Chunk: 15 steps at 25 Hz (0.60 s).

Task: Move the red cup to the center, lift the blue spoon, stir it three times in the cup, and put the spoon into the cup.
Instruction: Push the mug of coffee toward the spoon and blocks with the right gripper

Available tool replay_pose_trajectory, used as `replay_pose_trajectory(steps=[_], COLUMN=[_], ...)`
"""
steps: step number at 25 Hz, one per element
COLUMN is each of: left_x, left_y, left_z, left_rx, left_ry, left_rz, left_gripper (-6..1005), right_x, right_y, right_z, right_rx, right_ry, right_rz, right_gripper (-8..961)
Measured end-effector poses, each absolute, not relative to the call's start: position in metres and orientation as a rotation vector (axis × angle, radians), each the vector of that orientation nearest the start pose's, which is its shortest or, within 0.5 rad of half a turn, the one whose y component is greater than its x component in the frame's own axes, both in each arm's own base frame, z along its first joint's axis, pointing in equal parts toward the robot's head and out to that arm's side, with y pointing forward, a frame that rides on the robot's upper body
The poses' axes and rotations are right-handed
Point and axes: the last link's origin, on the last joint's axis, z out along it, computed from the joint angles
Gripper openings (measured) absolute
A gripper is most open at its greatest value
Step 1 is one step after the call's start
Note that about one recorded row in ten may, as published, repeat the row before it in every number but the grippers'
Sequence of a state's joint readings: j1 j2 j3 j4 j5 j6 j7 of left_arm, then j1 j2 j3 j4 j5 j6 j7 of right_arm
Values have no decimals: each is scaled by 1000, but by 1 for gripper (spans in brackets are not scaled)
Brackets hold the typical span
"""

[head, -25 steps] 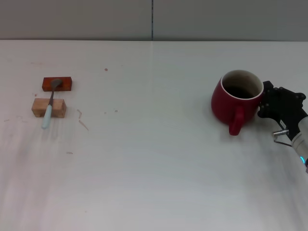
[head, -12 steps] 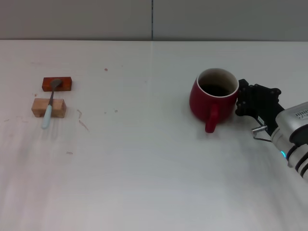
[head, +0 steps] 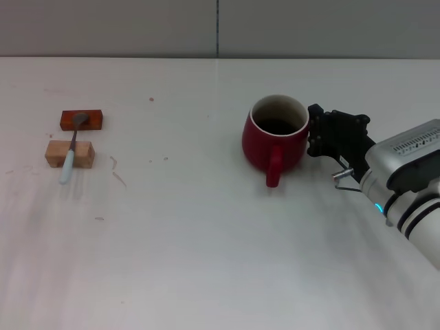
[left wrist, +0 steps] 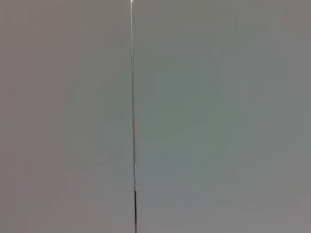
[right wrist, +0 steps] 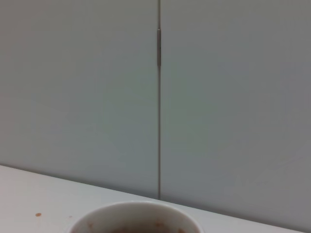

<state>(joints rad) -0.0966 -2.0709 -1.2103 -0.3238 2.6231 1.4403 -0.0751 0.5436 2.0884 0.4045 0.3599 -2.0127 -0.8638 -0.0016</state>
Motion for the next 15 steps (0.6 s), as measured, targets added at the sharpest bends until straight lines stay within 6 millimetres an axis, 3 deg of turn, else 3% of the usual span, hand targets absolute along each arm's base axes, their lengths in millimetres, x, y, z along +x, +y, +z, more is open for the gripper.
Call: replay_pose_trajectory(steps=[15], left_x=[-357], left_y=[242], left_z=[31], left_rx=[-1347], left_ry=[-386], left_rz=[-735], left_gripper=[847], right_x=[240], right_y=[349], right_z=[-119], right_rx=[-2060], right_ry=[563], right_rz=[612], right_gripper=[82])
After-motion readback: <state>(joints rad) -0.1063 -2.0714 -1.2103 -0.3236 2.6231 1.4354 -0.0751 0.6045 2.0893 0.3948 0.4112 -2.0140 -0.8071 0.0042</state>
